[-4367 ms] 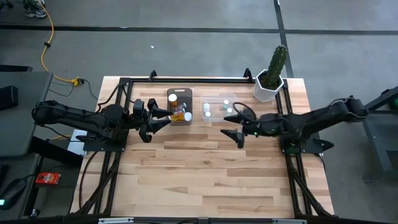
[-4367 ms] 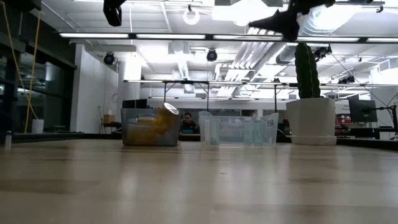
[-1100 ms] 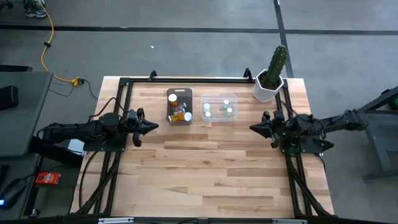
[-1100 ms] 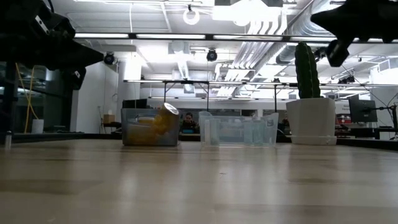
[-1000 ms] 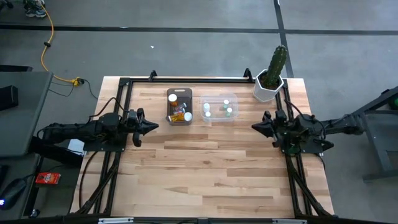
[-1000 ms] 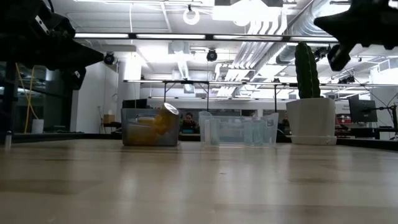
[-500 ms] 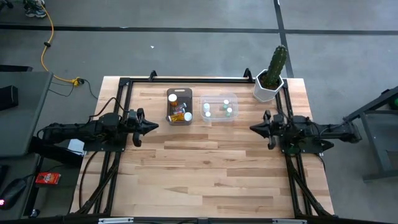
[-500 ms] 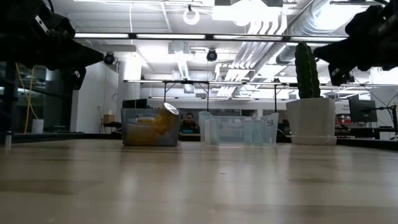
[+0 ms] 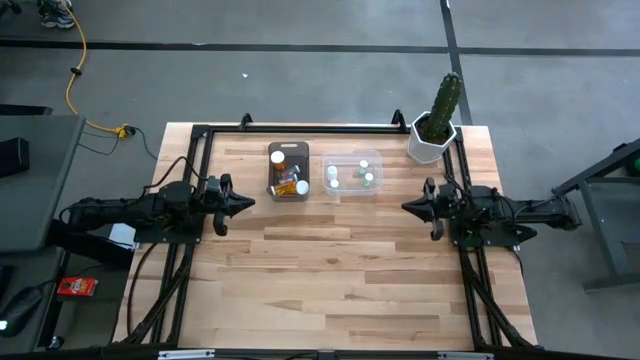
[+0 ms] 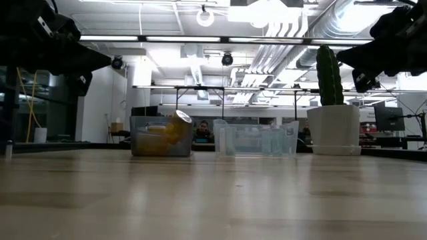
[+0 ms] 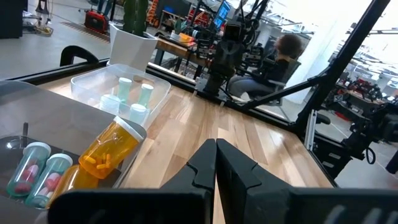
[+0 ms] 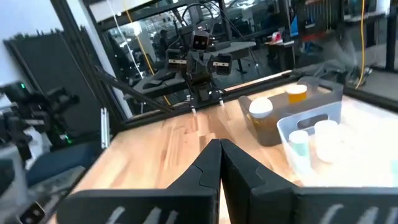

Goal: Pick and place medicine bottles into bin by pill shape (circle, oval)
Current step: Return to Home Position

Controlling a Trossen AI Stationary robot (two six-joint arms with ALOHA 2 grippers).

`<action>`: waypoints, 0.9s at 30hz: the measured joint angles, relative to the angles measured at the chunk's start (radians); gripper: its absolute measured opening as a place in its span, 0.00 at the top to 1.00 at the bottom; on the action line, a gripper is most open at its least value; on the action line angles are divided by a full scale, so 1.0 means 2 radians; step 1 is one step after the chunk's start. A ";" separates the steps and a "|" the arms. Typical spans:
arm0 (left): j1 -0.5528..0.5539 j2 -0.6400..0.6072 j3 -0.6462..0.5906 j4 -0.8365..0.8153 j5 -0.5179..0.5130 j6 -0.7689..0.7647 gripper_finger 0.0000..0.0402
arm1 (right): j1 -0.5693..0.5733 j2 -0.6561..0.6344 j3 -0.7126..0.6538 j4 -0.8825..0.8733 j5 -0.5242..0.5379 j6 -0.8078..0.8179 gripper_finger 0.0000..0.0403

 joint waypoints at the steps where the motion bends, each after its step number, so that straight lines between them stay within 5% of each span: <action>1: 0.000 0.000 0.000 0.000 0.000 0.000 1.00 | 0.000 0.000 0.000 0.000 0.000 0.011 1.00; 12: 0.000 0.000 0.000 0.000 0.000 0.000 1.00 | 0.000 0.000 0.000 -0.001 0.000 0.102 1.00; 27: 0.000 0.000 0.000 0.000 0.000 0.000 1.00 | 0.000 0.000 0.000 -0.001 0.000 0.102 1.00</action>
